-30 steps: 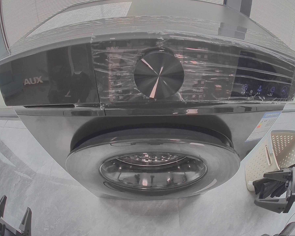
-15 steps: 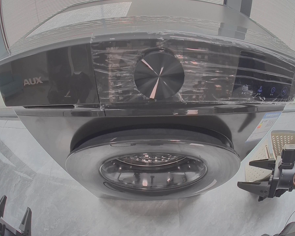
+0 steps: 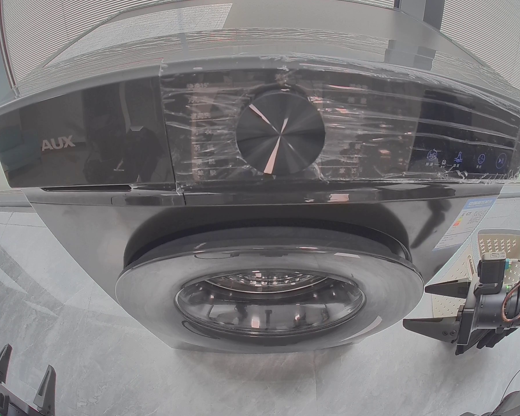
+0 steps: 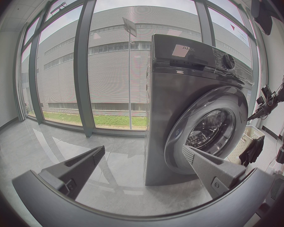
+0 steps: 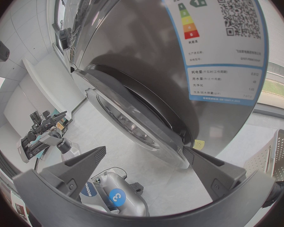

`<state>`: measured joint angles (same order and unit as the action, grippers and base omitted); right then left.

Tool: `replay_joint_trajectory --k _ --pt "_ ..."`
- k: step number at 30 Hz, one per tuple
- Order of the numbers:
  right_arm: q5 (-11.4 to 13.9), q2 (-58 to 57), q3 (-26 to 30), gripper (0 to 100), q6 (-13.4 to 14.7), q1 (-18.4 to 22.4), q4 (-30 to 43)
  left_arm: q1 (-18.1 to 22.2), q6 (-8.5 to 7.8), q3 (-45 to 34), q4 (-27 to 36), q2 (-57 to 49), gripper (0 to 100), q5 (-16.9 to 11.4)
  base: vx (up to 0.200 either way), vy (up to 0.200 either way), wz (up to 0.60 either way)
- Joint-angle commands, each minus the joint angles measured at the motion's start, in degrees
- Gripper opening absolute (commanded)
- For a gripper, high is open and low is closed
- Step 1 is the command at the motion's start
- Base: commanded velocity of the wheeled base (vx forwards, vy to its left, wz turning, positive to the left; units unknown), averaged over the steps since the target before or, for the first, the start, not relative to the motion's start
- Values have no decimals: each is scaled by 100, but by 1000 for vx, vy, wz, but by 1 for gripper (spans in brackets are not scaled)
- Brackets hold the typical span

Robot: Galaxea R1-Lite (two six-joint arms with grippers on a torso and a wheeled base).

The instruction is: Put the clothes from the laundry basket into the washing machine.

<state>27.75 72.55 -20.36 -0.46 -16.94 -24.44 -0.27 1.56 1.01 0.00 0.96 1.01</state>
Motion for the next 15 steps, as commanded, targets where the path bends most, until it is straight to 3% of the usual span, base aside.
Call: replay_joint_trajectory --k 1,15 --pt "3 190 -3 100 -6 -134 -113 0 2 -92 0 -96 100 4 0 0 0" --pt "12 -232 586 100 -42 -248 -166 0 2 -92 0 -96 100 4 0 0 0"
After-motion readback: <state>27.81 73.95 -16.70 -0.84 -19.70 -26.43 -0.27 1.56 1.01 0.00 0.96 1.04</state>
